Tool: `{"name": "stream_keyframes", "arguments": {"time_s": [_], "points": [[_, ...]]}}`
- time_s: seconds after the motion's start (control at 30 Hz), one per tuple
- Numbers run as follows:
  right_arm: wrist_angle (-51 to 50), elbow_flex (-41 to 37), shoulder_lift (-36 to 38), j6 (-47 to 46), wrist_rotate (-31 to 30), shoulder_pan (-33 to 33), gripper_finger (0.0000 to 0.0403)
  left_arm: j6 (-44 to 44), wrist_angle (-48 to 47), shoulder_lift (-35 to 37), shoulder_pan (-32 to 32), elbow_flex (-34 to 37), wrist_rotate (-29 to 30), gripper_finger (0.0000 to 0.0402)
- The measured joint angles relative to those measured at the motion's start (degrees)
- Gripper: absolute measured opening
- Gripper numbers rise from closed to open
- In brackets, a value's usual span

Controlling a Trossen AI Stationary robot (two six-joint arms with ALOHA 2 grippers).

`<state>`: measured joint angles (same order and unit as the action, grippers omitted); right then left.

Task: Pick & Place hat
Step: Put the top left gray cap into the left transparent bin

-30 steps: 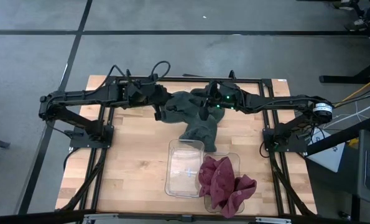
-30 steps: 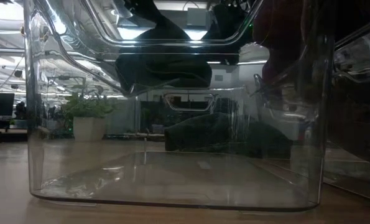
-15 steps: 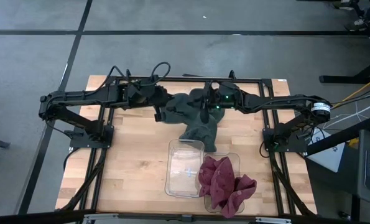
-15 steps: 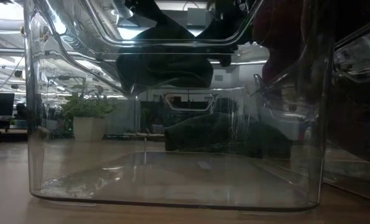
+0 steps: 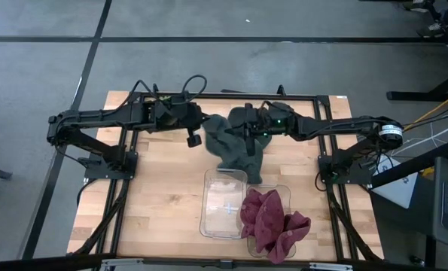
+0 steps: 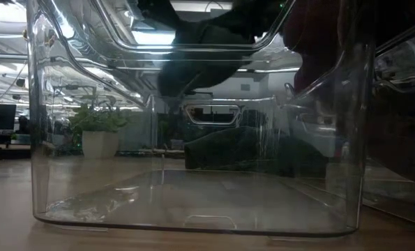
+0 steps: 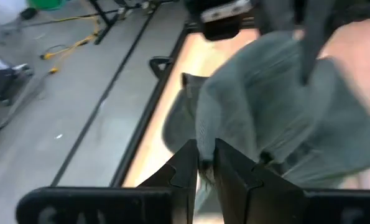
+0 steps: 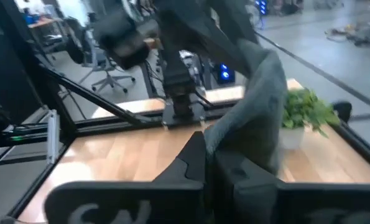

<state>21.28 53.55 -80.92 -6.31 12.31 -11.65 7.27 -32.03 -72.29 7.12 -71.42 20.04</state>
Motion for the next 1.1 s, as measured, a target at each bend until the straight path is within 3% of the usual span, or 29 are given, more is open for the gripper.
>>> {"name": "stream_keyframes", "arguments": {"time_s": [0.33, 0.53, 0.77, 0.9, 1.1], "points": [[-2.6, 7.5, 0.6, 4.5, 2.9, 1.7, 0.0001, -5.6, -4.8, 0.1, 2.3, 0.0, 16.5, 0.0085], [-11.9, 12.9, 0.6, 6.8, 1.6, 4.8, 0.0001, -12.3, -13.6, 0.4, 4.1, 0.0, 17.5, 0.0085], [-19.0, 17.8, 0.6, 7.8, -9.9, 11.0, 0.0001, -19.8, -18.5, 0.8, 3.1, 0.0, 17.5, 0.0083], [-19.9, 19.9, 0.6, 3.3, -17.5, 15.4, 0.0001, -20.2, -22.2, 2.6, 1.6, 0.0, 18.6, 0.0082], [-19.8, 20.2, -0.3, -5.5, -35.6, 23.9, 0.0001, -14.3, -25.9, 7.7, 1.1, 0.0, 21.3, 0.0080]]}}
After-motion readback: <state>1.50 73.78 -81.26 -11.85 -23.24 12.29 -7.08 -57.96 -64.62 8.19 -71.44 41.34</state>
